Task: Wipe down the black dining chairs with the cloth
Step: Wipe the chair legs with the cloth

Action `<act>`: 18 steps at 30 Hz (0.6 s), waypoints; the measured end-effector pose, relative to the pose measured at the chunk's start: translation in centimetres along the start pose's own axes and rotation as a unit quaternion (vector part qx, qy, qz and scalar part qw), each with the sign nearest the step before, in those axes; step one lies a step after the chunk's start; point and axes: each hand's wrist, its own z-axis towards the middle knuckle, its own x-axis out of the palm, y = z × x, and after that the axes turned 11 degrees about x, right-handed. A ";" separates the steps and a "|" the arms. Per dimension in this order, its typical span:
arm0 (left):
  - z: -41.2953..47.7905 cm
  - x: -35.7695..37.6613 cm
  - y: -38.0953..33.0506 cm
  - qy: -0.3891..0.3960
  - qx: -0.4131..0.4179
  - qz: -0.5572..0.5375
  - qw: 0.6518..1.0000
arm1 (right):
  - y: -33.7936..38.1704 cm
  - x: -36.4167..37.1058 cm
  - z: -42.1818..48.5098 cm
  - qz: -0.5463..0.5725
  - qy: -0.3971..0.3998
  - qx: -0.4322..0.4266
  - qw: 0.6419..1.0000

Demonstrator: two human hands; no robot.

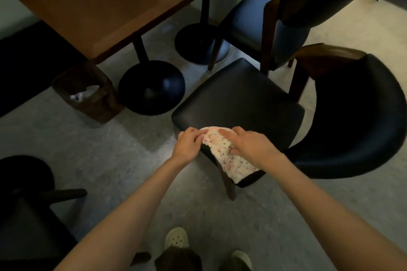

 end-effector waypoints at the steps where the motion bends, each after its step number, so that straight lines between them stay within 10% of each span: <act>1: 0.3 0.4 0.9 -0.007 0.006 -0.013 1.000 | -0.1 -0.1 0.4 0.011 0.018 -0.010 1.000; 7: 0.4 2.6 5.5 -0.061 0.031 -0.095 0.993 | 2.6 0.3 1.1 -0.091 -0.050 0.006 0.995; 18: -2.0 5.0 5.1 -0.184 0.199 -0.138 0.953 | 4.5 14.7 1.0 0.018 -0.478 -0.056 0.876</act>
